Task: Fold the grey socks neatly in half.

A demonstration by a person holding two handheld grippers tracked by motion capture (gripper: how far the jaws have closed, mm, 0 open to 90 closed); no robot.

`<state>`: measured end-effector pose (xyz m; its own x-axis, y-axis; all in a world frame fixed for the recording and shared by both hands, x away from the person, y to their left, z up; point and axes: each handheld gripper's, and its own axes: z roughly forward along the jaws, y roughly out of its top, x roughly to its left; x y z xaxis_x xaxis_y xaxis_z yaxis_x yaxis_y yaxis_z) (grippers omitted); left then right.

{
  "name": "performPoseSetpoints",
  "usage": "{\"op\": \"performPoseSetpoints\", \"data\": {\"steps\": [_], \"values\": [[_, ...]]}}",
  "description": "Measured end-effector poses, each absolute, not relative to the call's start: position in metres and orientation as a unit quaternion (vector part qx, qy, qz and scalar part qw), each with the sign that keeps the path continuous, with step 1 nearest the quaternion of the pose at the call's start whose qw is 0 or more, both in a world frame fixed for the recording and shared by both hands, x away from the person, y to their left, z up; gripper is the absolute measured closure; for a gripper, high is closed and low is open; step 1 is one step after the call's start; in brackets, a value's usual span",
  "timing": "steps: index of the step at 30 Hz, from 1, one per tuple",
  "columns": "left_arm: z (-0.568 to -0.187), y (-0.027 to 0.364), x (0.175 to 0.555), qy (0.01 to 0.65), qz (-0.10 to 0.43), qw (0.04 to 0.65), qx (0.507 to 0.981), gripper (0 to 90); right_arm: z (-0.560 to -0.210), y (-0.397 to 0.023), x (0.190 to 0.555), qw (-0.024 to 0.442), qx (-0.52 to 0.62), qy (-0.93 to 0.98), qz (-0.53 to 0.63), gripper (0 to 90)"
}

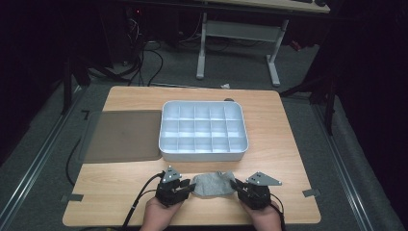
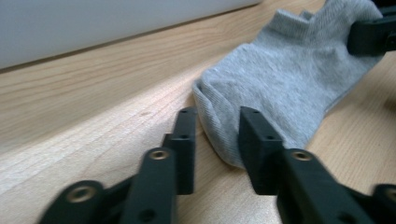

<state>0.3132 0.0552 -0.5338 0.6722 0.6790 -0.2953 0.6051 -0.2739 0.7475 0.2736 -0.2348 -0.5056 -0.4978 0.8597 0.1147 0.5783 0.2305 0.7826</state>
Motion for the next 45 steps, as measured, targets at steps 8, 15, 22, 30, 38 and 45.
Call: {"op": "performPoseSetpoints", "data": {"steps": [8,15,22,30,38,45], "values": [[-0.532,0.048,0.312,0.400,0.046,0.461,0.791,86.0,-0.503,-0.235,0.277,0.187,0.469,0.764,0.402,81.2],[-0.528,0.043,0.310,0.392,0.040,0.480,0.784,86.3,-0.495,-0.236,0.272,0.198,0.473,0.757,0.404,80.6],[-0.528,0.042,0.310,0.383,0.034,0.484,0.786,86.3,-0.488,-0.231,0.270,0.212,0.470,0.756,0.404,80.3],[-0.530,0.043,0.309,0.380,0.033,0.483,0.788,85.8,-0.488,-0.222,0.267,0.218,0.470,0.757,0.397,81.9],[-0.529,0.043,0.307,0.378,0.038,0.483,0.788,85.3,-0.492,-0.223,0.264,0.216,0.476,0.753,0.399,83.8],[-0.530,0.043,0.306,0.378,0.038,0.481,0.790,85.5,-0.505,-0.238,0.262,0.204,0.500,0.742,0.396,84.5]]}}
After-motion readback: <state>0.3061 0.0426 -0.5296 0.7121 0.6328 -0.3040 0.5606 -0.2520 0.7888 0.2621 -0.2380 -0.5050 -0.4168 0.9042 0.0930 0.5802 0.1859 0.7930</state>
